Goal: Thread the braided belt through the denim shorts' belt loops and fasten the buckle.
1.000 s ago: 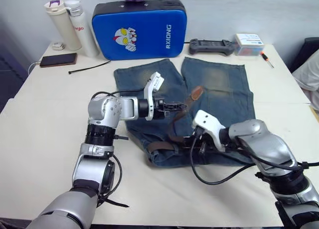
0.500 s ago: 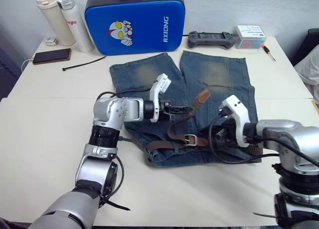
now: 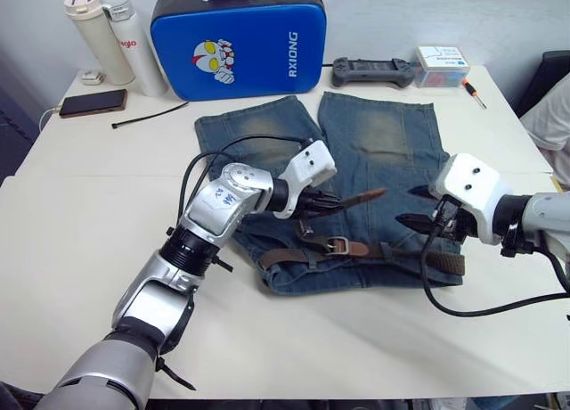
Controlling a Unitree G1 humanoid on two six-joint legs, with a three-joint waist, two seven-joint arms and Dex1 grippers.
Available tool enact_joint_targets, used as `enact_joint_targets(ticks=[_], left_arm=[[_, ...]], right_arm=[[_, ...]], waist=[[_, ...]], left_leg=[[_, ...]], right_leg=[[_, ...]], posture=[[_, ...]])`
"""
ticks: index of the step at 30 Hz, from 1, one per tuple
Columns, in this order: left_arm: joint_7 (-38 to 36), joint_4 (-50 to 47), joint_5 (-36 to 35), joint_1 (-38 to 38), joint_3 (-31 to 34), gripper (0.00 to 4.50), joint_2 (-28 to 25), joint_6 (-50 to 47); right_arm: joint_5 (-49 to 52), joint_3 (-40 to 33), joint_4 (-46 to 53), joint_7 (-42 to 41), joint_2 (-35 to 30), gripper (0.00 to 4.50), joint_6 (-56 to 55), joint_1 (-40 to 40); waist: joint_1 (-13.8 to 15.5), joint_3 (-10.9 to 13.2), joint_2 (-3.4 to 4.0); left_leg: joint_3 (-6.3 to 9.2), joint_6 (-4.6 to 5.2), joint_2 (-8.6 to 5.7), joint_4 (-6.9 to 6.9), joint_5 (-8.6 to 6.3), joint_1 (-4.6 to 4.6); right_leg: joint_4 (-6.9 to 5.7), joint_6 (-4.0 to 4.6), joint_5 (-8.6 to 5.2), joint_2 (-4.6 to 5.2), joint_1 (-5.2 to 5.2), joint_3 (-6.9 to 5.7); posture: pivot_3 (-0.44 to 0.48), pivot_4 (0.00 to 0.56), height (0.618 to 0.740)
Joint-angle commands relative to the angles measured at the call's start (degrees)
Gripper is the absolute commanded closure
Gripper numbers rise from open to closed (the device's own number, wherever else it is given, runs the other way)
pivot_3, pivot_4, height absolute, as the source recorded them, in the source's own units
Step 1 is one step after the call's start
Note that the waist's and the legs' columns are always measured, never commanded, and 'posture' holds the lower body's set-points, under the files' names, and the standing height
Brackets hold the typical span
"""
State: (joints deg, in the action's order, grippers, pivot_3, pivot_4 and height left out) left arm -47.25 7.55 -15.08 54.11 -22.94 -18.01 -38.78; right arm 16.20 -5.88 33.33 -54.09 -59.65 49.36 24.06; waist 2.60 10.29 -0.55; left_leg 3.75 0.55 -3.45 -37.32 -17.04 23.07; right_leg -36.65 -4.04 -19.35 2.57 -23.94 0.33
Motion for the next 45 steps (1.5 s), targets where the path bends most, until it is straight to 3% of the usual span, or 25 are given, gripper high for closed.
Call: enact_joint_targets(ticks=[1, 7, 10, 13, 17, 24, 31, 35, 37, 39, 45], left_arm=[[-2.68, -2.65, 2.87, 1.56, -1.22, 4.50, -0.48, 4.94], [-3.70, -2.79, 5.48, 1.23, -1.11, 4.50, -0.39, 6.93], [-3.47, -2.43, 6.40, 1.20, -0.91, 4.50, -0.46, 7.43], [-3.29, -2.03, 6.93, 1.03, -0.61, 4.50, 0.09, 7.48], [-2.30, -1.43, 8.04, 1.08, -0.21, 4.50, 0.83, 8.38], [-2.48, -0.79, 9.40, 1.72, 0.19, 1.84, 2.26, 10.72], [-3.40, 0.00, 9.91, 1.62, 0.40, 1.84, 3.26, 12.38], [-3.89, 0.56, 9.34, 1.54, 1.06, 2.95, 3.98, 12.79], [-4.15, 0.73, 9.51, 1.63, 0.91, 3.96, 4.11, 12.81], [-4.57, 1.18, 9.96, 1.74, 0.49, 4.44, 3.98, 13.08], [-4.25, 2.87, 10.38, 2.20, 1.42, 4.44, 4.22, 13.97]], right_arm=[[-2.34, 5.49, -0.74, 1.16, 0.64, 2.09, -4.18, 4.43], [-4.16, 10.38, -3.77, 1.69, 1.67, 2.09, -6.92, 6.44], [-3.53, 10.30, -4.65, 1.88, 2.99, 2.80, -7.40, 6.09], [-3.32, 10.06, -4.99, 1.60, 3.35, 4.31, -7.81, 5.54], [-3.11, 9.44, -4.75, 1.90, 3.72, 4.42, -7.90, 4.90], [-2.61, 8.66, -4.29, 2.22, 3.88, 4.50, -7.59, 4.21], [-2.50, 8.72, -4.46, 2.70, 4.40, 4.50, -7.09, 4.60], [-2.37, 8.87, -4.53, 2.83, 4.63, 4.50, -6.82, 4.79], [-2.16, 8.79, -4.33, 2.87, 4.74, 4.50, -6.57, 4.72], [-2.03, 8.84, -4.36, 3.02, 5.02, 4.50, -6.44, 4.95], [0.47, 6.73, -4.09, 4.32, 7.33, 4.50, -4.08, 4.91]], waist=[[-0.11, 0.00, 0.00], [0.31, 0.00, 0.00], [0.36, 0.00, 0.00], [0.34, 0.00, 0.00], [0.34, 0.00, 0.00], [0.32, 0.00, 0.00], [0.30, 0.00, 0.00], [0.30, 0.00, 0.00], [0.29, 0.00, 0.00], [0.23, 0.00, 0.00], [0.24, 0.00, 0.00]], left_leg=[[0.00, 0.00, 0.00, 0.01, 0.01, 0.00], [0.01, 0.04, -0.01, -0.09, 0.02, 0.06], [0.01, 0.05, -0.01, -0.14, 0.01, 0.08], [0.01, 0.05, 0.00, -0.21, 0.01, 0.08], [0.01, 0.05, 0.00, -0.29, 0.01, 0.08], [0.01, 0.07, 0.00, -0.49, 0.00, 0.10], [0.00, 0.07, -0.01, -0.64, 0.00, 0.10], [0.00, 0.08, -0.01, -0.69, 0.00, 0.10], [0.00, 0.08, -0.01, -0.71, -0.01, 0.10], [0.00, 0.08, -0.01, -0.72, -0.01, 0.10], [-0.01, 0.08, -0.01, -0.77, -0.01, 0.09]], right_leg=[[-0.03, 0.00, 0.00, 0.00, -0.01, 0.01], [-0.05, 0.00, 0.00, 0.00, -0.01, -0.02], [-0.16, 0.00, 0.00, 0.01, -0.01, -0.02], [-0.24, 0.00, 0.00, 0.00, -0.01, -0.02], [-0.31, 0.00, 0.00, 0.00, -0.01, -0.02], [-0.39, 0.00, 0.00, -0.01, -0.01, -0.02], [-0.57, 0.00, 0.00, -0.01, -0.01, -0.01], [-0.82, 0.00, 0.00, -0.01, -0.01, -0.01], [-0.84, 0.00, 0.00, -0.01, -0.01, -0.01], [-0.85, 0.00, 0.00, -0.01, -0.01, -0.01], [-0.93, 0.00, 0.00, -0.01, -0.01, -0.01]], posture=[[0.000, 0.150, 0.740], [0.000, 0.150, 0.740], [0.000, 0.150, 0.740], [0.000, 0.150, 0.740], [0.000, 0.150, 0.740], [0.000, 0.150, 0.740], [0.000, 0.150, 0.740], [0.000, 0.150, 0.740], [0.000, 0.150, 0.740], [0.000, 0.150, 0.740], [0.000, 0.150, 0.740]])
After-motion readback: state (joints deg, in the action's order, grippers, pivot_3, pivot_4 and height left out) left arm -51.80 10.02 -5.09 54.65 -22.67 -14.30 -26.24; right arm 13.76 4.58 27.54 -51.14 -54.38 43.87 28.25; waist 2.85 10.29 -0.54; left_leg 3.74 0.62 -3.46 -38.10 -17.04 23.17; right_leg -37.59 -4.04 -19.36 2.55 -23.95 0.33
